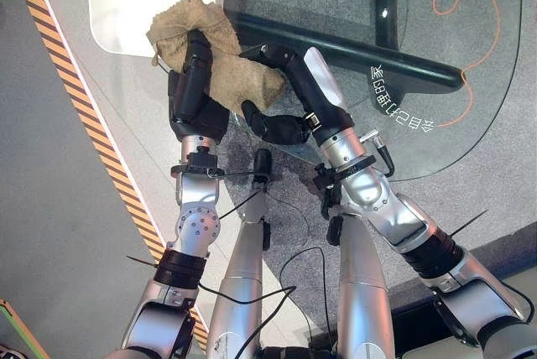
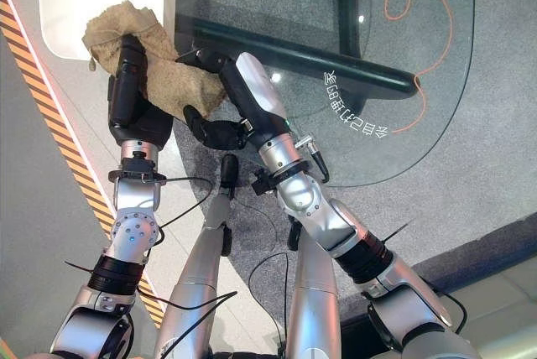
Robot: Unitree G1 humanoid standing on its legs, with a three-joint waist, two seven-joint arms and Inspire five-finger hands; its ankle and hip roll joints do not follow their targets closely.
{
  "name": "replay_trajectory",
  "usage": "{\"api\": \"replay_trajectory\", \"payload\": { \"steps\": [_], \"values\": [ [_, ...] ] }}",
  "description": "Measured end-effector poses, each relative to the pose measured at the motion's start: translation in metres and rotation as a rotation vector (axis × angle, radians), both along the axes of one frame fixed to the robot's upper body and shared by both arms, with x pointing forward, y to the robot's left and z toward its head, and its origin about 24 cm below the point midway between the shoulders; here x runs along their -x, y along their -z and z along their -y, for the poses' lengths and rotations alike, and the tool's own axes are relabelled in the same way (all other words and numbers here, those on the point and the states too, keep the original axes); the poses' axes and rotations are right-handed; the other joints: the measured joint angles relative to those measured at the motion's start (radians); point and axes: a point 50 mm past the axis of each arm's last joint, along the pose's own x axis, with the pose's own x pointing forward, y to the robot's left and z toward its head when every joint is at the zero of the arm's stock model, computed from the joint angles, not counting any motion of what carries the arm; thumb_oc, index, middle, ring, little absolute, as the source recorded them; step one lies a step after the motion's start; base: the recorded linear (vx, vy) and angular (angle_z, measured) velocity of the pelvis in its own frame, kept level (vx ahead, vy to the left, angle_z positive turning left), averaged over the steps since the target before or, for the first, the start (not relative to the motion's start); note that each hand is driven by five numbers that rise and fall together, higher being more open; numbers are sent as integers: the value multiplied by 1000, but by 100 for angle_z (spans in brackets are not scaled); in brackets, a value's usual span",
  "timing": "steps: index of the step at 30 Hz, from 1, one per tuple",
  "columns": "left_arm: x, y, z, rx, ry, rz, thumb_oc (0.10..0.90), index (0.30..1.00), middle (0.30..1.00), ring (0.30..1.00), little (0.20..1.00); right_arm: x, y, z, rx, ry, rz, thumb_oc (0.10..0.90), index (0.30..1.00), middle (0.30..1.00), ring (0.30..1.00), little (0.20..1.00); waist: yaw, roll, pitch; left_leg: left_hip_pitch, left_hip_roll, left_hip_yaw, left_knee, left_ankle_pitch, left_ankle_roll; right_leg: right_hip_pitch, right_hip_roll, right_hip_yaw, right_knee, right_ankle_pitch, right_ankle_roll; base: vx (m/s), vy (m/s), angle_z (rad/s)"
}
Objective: Wipe the table with a cloth and put it in the basket.
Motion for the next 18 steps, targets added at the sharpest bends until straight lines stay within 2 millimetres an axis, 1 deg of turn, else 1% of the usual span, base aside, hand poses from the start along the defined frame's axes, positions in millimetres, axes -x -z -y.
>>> {"api": "replay_trajectory", "payload": {
  "steps": [8,14,18],
  "values": [
    [2,-3,-21,60,-131,1,100,300,300,300,200,-4,-7,11,-54,60,28,800,900,900,900,900,2,0,0,1,0,0,0,0,0,0,0,1,1,0,0,0,0,0],
    [2,-3,-23,68,-153,-18,100,300,300,300,200,-4,-7,12,-72,74,34,800,900,900,900,900,0,0,0,1,0,0,0,-1,1,-1,0,1,3,0,0,0,0,0],
    [2,-3,-23,70,-158,-22,100,300,300,300,200,-5,-6,18,-108,115,41,800,900,900,900,900,-2,0,0,1,0,1,0,-2,2,-2,0,2,2,0,0,1,9,0]
  ]
}}
